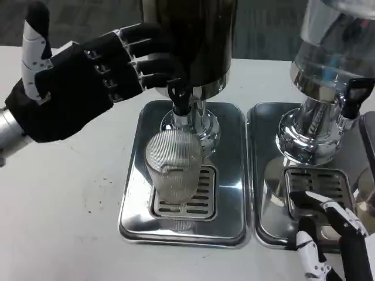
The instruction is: Grasp the cup under the faucet to collect the drink, then remove the cup.
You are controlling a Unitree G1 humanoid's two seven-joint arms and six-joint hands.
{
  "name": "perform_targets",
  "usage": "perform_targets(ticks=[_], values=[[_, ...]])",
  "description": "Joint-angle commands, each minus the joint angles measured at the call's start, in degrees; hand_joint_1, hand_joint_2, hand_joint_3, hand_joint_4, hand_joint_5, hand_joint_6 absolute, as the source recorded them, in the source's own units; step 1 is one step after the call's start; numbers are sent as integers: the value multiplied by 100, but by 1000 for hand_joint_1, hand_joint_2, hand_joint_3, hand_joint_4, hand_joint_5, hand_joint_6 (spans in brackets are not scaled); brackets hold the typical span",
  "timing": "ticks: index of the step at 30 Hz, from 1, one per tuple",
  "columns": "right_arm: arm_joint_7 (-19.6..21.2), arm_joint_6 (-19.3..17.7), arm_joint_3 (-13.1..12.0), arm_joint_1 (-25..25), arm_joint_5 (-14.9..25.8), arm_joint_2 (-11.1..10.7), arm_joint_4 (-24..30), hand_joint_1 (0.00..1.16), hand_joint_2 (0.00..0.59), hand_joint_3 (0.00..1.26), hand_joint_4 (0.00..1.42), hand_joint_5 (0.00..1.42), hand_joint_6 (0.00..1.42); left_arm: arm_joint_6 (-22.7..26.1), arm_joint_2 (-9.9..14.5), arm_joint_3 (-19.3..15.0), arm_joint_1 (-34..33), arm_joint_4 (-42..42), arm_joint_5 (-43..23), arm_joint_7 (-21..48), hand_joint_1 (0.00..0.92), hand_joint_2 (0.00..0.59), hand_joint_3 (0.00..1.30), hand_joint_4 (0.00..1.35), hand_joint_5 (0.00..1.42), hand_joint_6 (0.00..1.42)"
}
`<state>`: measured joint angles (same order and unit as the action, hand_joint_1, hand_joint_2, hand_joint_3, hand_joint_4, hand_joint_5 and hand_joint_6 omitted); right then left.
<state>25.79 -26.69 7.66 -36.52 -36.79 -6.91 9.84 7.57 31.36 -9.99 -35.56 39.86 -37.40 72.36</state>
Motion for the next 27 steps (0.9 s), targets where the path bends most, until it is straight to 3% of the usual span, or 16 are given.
perform_targets(ticks=[1,14,27], values=[[175,-104,43,-94,11,61,-45,243,469,397,373,298,162,131,-96,-12,-229,-98,196,78,0,85,278,191,231,185],[287,-109,129,-87,3,84,-110,244,469,397,375,298,162,218,-525,60,-313,-343,544,13,0,89,213,62,115,92],[432,-105,156,-192,11,96,-102,245,469,397,375,298,162,-810,-722,394,-496,42,1353,113,0,89,196,48,102,76]])
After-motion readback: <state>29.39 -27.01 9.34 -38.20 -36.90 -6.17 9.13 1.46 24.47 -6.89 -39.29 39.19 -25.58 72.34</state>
